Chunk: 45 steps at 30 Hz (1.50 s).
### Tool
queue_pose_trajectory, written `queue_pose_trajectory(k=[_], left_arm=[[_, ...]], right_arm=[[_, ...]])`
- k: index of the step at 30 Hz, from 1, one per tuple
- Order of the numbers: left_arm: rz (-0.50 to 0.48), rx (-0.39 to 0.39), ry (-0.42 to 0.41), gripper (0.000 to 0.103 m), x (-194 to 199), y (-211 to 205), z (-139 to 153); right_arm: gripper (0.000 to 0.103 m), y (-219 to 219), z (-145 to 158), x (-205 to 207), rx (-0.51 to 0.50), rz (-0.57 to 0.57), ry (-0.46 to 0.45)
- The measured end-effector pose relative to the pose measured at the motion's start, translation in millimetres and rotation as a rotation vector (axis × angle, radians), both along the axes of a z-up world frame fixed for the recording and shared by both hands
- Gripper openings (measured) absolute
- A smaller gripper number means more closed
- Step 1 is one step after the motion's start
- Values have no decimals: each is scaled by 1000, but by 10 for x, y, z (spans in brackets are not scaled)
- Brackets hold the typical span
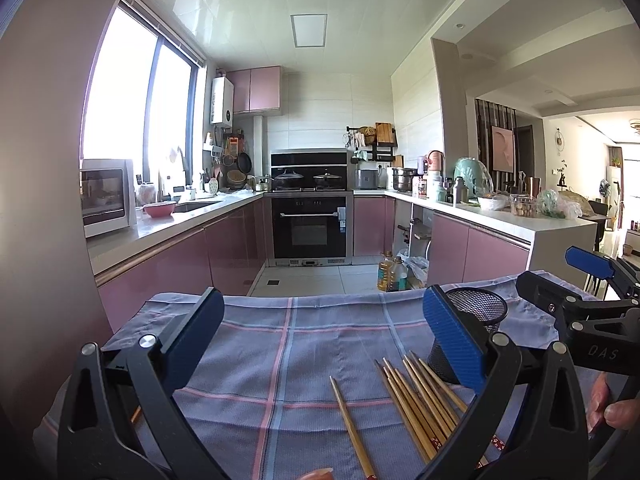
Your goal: Organize utensils
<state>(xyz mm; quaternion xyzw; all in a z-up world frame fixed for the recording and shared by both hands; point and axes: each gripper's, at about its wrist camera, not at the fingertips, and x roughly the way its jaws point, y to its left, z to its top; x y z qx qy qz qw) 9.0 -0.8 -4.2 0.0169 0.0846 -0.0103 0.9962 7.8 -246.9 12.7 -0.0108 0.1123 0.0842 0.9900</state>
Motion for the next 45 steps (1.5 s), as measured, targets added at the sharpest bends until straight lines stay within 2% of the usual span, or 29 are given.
queue_pose_trajectory(k=[45], left_arm=[[-28,-8,28,98,43,-62,-66]], right_arm=[[96,-19,20,-65,2,-18,-5]])
